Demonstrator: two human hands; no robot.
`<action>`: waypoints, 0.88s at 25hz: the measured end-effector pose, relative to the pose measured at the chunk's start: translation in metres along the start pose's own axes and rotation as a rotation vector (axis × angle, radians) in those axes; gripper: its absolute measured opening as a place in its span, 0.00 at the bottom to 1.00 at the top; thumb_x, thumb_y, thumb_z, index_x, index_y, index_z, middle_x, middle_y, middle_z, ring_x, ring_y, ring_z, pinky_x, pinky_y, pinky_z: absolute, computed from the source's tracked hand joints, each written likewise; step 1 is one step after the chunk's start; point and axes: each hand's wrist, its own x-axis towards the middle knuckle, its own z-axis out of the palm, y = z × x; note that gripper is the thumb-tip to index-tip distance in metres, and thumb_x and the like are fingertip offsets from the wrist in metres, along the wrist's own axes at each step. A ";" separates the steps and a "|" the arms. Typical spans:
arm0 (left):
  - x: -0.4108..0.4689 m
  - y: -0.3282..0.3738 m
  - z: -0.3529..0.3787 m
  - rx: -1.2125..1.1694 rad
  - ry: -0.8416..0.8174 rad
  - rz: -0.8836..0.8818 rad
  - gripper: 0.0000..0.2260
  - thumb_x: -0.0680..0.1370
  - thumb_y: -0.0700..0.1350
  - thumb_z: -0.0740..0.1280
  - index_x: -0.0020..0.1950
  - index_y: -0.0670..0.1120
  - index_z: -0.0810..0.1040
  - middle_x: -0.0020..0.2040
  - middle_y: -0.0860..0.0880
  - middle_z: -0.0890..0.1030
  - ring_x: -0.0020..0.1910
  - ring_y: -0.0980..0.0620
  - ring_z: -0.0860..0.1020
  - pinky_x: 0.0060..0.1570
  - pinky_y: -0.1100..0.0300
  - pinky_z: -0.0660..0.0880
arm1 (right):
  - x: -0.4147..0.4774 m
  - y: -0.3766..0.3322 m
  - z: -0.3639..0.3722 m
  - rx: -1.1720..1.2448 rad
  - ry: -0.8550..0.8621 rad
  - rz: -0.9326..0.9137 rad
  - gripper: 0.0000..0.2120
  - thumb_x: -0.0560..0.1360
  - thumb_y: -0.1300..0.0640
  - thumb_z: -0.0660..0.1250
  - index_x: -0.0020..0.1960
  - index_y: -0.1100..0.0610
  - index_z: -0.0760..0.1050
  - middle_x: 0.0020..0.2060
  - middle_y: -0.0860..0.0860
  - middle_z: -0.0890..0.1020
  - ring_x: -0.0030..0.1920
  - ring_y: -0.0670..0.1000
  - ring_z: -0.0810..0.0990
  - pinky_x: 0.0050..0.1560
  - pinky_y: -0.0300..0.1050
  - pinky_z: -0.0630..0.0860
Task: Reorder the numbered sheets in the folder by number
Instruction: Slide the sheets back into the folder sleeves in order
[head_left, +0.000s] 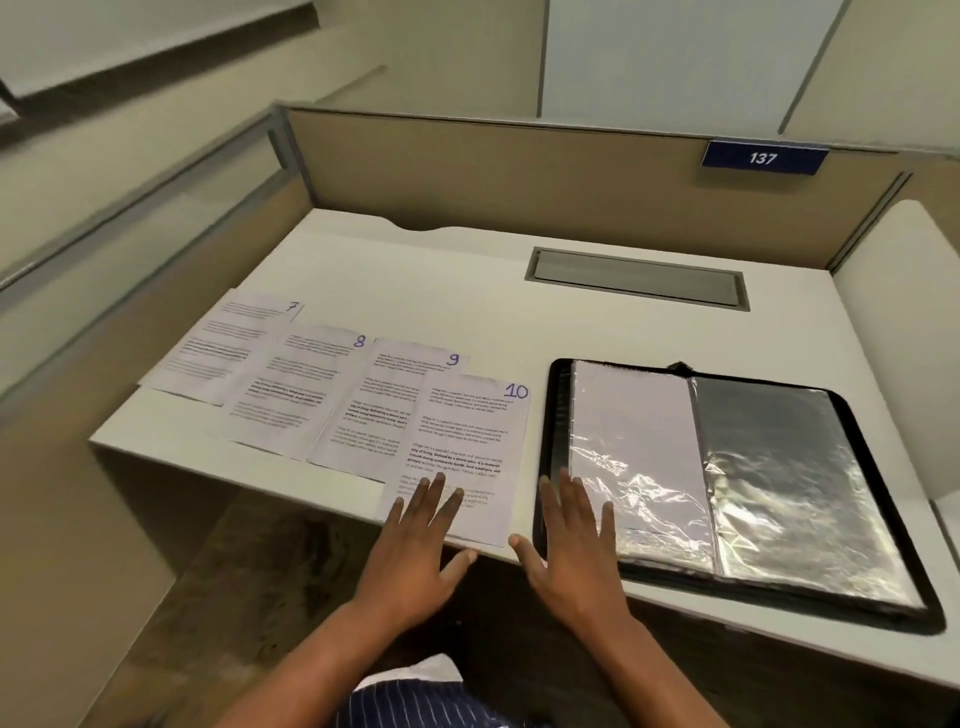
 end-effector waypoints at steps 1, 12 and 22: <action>-0.003 -0.009 -0.003 0.011 0.008 -0.008 0.36 0.81 0.66 0.56 0.82 0.58 0.42 0.80 0.55 0.35 0.80 0.54 0.36 0.75 0.55 0.33 | 0.002 -0.010 0.001 -0.001 0.003 -0.023 0.42 0.76 0.28 0.39 0.83 0.47 0.36 0.81 0.48 0.32 0.80 0.49 0.30 0.79 0.60 0.32; 0.060 -0.194 -0.047 0.041 -0.010 0.019 0.36 0.81 0.68 0.53 0.81 0.58 0.36 0.79 0.55 0.31 0.79 0.55 0.31 0.79 0.49 0.36 | 0.111 -0.162 0.068 -0.033 0.104 -0.109 0.39 0.80 0.29 0.47 0.84 0.49 0.46 0.83 0.49 0.42 0.83 0.51 0.41 0.79 0.60 0.37; 0.151 -0.509 -0.113 0.018 -0.129 -0.016 0.35 0.82 0.66 0.55 0.83 0.55 0.42 0.81 0.53 0.36 0.79 0.54 0.35 0.78 0.51 0.38 | 0.233 -0.395 0.162 0.019 0.048 0.043 0.40 0.77 0.26 0.36 0.83 0.45 0.36 0.82 0.47 0.36 0.82 0.49 0.36 0.79 0.58 0.35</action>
